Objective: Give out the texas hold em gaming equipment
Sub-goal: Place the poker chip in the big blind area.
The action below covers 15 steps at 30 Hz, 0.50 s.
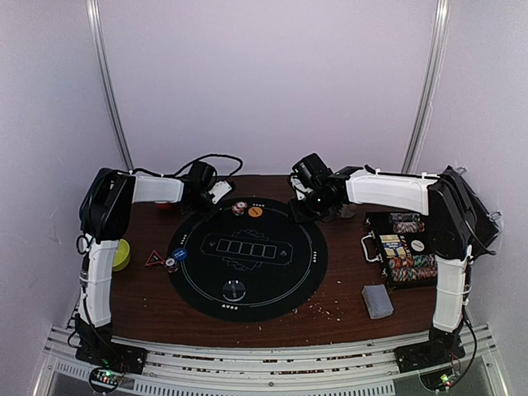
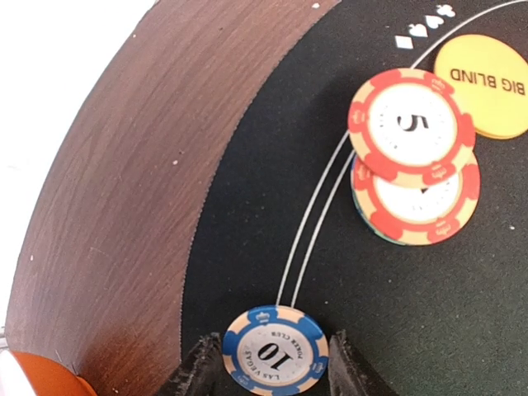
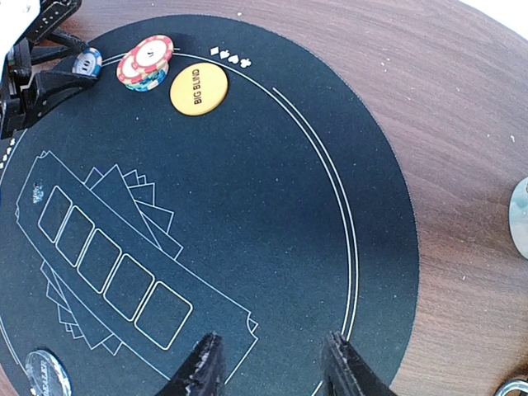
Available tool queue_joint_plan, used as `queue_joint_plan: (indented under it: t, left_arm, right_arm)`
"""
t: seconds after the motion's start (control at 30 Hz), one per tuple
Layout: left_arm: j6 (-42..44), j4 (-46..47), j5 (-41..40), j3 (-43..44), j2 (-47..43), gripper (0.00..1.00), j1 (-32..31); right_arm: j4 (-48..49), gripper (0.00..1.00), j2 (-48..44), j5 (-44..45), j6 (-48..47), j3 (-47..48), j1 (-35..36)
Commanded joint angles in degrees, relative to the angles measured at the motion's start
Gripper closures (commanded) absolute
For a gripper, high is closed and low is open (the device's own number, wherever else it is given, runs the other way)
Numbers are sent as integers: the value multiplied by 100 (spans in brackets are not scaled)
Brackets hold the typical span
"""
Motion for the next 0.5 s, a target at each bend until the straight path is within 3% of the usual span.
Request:
queue_joint_plan:
  t: [0.0,0.27,0.47]
  left_arm:
    - [-72,182,393,132,32,51,51]
    - [-323,313,703,-90,-366,33,216]
    - [-970,302,387,-443,-876,39,572]
  right_arm:
    - [-140,58,-214,100,-34,-79,-14]
    - [-155,58,-248,122,-56,-112,-16]
    - [-173,57,-274,85,-56,-117,-13]
